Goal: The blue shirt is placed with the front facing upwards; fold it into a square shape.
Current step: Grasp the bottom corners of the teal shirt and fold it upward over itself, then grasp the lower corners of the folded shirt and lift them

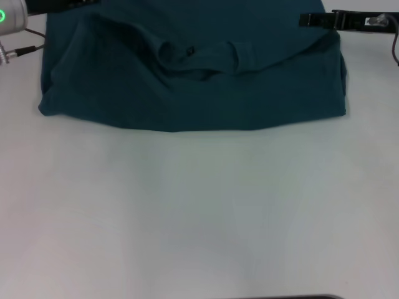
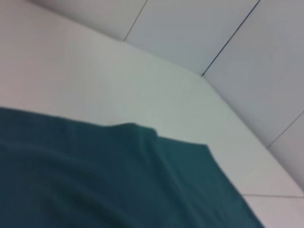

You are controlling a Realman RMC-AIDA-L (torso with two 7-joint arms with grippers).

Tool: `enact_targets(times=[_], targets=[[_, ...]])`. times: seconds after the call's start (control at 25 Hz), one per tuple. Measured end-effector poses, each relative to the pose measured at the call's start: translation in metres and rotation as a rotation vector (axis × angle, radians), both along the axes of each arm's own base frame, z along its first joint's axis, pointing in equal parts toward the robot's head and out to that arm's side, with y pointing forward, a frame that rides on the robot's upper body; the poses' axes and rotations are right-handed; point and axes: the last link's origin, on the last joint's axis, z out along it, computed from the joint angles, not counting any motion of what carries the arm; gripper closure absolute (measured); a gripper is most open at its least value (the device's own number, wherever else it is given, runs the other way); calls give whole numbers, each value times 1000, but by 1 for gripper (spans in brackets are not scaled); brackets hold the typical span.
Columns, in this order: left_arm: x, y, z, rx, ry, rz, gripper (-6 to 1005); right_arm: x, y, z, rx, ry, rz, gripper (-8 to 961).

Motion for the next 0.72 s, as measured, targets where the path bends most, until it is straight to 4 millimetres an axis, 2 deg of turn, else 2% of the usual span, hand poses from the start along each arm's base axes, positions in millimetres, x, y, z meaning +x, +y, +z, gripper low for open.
enact_targets(times=[0.04, 0.28, 0.36, 0.52, 0.72], targets=[[1, -1, 2, 5, -6, -7, 192, -1, -1, 3, 0, 2, 10, 295], [-1, -10, 8, -14, -41, -10, 198, -4, -11, 16, -7, 38, 59, 189], [-3, -13, 9, -22, -48, -14, 195, -3, -16, 19, -21, 44, 69, 190], [-5, -23, 14, -35, -69, -35, 189, 7, -28, 27, -46, 48, 68, 189], [-17, -38, 19, -52, -74, -27, 161, 26, -51, 42, -90, 63, 44, 150]])
